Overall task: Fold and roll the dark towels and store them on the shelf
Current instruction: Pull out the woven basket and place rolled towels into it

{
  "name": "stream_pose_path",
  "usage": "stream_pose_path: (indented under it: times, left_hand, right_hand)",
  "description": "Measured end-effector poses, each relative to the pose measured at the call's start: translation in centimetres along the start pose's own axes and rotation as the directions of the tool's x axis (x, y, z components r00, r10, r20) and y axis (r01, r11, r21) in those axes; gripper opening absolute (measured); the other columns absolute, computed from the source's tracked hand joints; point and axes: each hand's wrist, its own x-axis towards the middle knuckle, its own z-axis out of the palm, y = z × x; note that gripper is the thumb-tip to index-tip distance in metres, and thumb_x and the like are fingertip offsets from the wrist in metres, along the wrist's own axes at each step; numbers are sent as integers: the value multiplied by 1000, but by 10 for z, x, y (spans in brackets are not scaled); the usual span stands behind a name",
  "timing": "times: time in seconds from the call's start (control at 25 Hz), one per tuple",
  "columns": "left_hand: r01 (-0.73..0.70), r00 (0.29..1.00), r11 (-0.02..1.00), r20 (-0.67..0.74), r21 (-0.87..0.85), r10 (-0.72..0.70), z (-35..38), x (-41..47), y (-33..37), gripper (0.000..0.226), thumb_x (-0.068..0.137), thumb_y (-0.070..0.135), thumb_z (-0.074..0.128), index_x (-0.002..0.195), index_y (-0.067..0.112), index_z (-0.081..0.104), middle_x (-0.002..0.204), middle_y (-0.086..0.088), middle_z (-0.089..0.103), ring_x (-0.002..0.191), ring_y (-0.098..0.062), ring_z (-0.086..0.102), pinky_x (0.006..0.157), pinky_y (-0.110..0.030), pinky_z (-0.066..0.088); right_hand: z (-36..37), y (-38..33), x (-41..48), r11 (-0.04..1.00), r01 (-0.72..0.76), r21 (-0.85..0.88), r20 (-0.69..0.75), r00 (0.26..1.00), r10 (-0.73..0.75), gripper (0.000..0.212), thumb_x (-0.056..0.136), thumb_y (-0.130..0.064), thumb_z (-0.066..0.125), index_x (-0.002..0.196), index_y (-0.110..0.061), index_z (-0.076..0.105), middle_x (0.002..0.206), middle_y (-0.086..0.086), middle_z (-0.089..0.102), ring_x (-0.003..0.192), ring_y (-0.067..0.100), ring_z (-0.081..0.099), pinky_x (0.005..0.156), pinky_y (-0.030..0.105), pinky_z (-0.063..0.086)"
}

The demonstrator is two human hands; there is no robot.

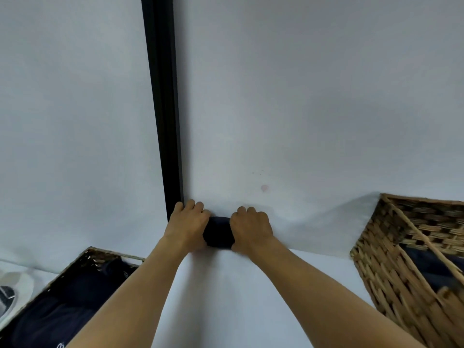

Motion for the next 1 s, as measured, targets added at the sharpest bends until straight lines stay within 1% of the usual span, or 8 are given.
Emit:
stream_pose_path:
  times: [0.12, 0.2, 0.36, 0.44, 0.56, 0.8, 0.88, 1.0]
  left_hand:
    - [-63, 997, 993, -54, -105, 57, -40, 0, 3, 46, 73, 49, 64, 110, 21, 56, 110, 2, 53, 106, -21, 46, 88, -34, 31]
    - [-135, 988, 964, -106, -231, 113, -83, 6, 14, 45, 69, 50, 66, 105, 23, 58, 99, 6, 57, 94, -18, 51, 83, -32, 35]
    - [-255, 950, 863, -281, -435, 139, -162, 7, 54, 31, 66, 41, 66, 92, 27, 58, 79, 11, 59, 75, -15, 54, 67, -30, 43]
    - [-328, 918, 827, -359, -457, 166, -193, 2, 82, 28, 63, 40, 64, 88, 28, 58, 75, 11, 58, 73, -13, 54, 64, -31, 46]
    - [-434, 879, 779, -403, -452, 255, -234, -1, 139, 29, 59, 42, 60, 86, 30, 59, 71, 11, 60, 68, -10, 56, 61, -31, 49]
    - [-524, 850, 723, -220, -451, 479, -270, 4, 285, 29, 65, 40, 69, 87, 27, 56, 77, 10, 61, 73, -13, 58, 59, -27, 44]
    - [-518, 835, 696, -117, -497, 538, -271, 14, 336, 33, 65, 43, 71, 91, 27, 58, 85, 8, 63, 78, -14, 60, 67, -33, 51]
    - [-534, 771, 689, 53, -490, 635, -266, 29, 409, 41, 68, 48, 75, 96, 21, 63, 88, 4, 67, 81, -17, 63, 75, -39, 55]
  right_hand:
    - [-45, 25, -19, 999, -18, -46, -21, 1000, 17, 38, 82, -33, 66, 114, -15, 57, 114, 4, 53, 115, 25, 43, 72, 30, 32]
    - [-79, 58, -42, 997, -83, -7, -73, 994, 82, 34, 80, -32, 66, 109, -17, 56, 105, 1, 51, 118, 25, 39, 79, 30, 29]
    - [-117, 131, -98, 968, -190, 161, -164, 962, 216, 38, 75, -28, 65, 101, -16, 40, 77, -6, 47, 95, 23, 52, 79, 35, 28]
    - [-125, 170, -130, 965, -183, 186, -175, 961, 216, 44, 71, -29, 64, 110, -22, 44, 81, -7, 55, 83, 19, 52, 78, 37, 29]
    - [-131, 233, -182, 955, -177, 236, -80, 976, 201, 49, 70, -35, 67, 114, -32, 49, 93, -11, 61, 86, 16, 54, 79, 38, 29]
    - [-86, 353, -271, 888, -253, 383, 203, 961, 187, 44, 60, -39, 73, 99, -38, 55, 91, -18, 62, 85, 7, 59, 74, 31, 48]
    - [-64, 391, -292, 901, -243, 359, 275, 950, 147, 34, 61, -36, 74, 88, -38, 54, 85, -18, 61, 79, 2, 58, 69, 28, 47]
    - [-37, 436, -317, 933, -217, 289, 386, 918, 94, 29, 65, -28, 77, 81, -35, 54, 83, -13, 62, 78, 8, 57, 69, 29, 47]
